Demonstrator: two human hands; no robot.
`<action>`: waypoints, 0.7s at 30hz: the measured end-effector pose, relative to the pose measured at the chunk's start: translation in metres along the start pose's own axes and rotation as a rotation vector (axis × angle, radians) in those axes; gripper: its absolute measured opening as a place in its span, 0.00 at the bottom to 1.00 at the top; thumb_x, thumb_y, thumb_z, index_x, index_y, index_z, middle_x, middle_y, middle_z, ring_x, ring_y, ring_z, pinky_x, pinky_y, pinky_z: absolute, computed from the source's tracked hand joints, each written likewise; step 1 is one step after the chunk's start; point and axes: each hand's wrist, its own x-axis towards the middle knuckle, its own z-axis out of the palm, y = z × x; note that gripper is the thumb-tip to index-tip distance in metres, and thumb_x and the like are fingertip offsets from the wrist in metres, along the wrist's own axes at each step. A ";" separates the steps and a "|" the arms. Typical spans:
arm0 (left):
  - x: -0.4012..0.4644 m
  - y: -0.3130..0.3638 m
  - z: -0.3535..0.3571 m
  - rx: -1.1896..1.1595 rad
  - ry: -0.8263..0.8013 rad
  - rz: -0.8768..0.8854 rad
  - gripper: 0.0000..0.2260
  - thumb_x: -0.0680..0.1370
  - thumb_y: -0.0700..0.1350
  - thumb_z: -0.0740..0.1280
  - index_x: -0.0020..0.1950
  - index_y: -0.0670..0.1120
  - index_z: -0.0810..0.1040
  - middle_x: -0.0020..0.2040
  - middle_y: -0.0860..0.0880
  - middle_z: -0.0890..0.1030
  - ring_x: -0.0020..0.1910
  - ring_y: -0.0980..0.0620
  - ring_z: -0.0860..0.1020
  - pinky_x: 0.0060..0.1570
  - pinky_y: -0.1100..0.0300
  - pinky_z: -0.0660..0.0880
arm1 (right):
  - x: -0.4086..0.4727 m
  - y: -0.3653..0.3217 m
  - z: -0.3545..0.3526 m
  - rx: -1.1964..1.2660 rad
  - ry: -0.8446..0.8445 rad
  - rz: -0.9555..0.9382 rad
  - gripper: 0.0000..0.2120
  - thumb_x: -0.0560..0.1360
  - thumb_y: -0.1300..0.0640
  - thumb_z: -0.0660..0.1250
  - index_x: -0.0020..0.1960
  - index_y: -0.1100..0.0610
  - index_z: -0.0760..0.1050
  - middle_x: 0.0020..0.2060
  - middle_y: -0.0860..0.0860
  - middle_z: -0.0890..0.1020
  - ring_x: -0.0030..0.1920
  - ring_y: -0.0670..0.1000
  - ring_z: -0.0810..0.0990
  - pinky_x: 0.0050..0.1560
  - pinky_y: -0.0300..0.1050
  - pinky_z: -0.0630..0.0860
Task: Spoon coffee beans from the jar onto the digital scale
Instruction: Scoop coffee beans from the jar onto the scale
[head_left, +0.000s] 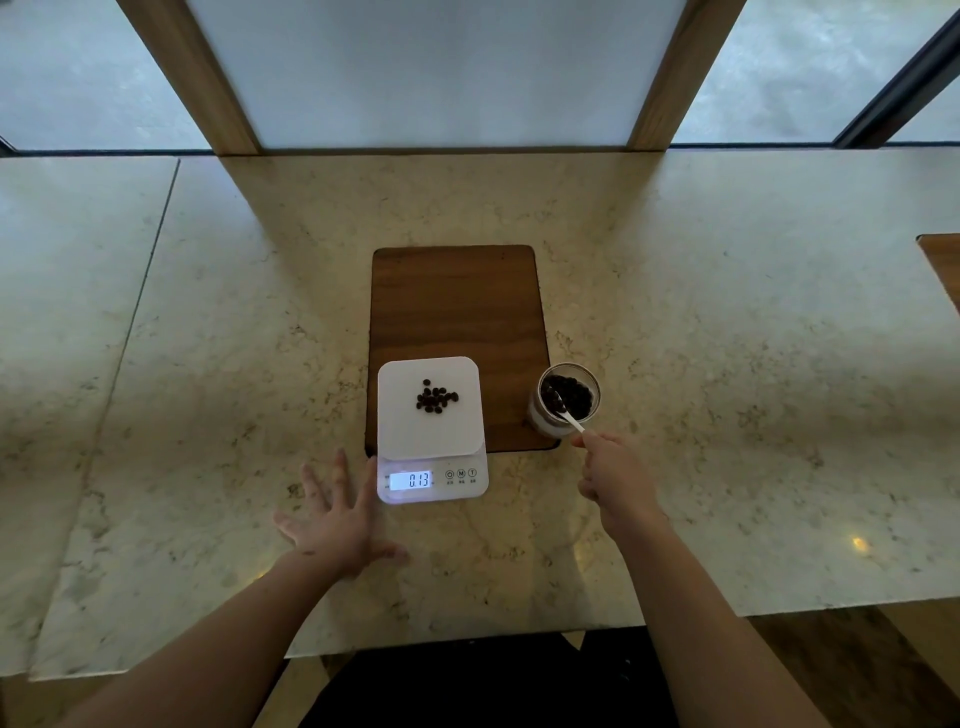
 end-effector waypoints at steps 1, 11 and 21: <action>0.000 0.000 0.000 0.002 -0.001 0.001 0.62 0.57 0.83 0.59 0.67 0.62 0.14 0.67 0.48 0.11 0.69 0.32 0.17 0.67 0.16 0.44 | 0.001 0.001 0.000 0.013 -0.002 0.000 0.10 0.78 0.58 0.62 0.44 0.59 0.80 0.26 0.50 0.65 0.25 0.49 0.61 0.26 0.45 0.61; 0.006 -0.005 0.005 -0.013 0.010 0.014 0.63 0.57 0.84 0.60 0.69 0.63 0.15 0.67 0.49 0.11 0.68 0.33 0.16 0.66 0.15 0.43 | 0.005 0.005 0.003 0.082 -0.004 0.030 0.09 0.78 0.59 0.63 0.43 0.59 0.81 0.26 0.49 0.65 0.25 0.48 0.60 0.24 0.44 0.59; 0.007 -0.005 0.006 -0.008 0.017 0.017 0.63 0.58 0.85 0.60 0.69 0.63 0.16 0.68 0.49 0.11 0.67 0.33 0.15 0.67 0.15 0.44 | 0.005 0.003 0.003 0.199 -0.038 0.091 0.10 0.80 0.60 0.62 0.44 0.62 0.79 0.25 0.48 0.60 0.25 0.47 0.56 0.21 0.41 0.57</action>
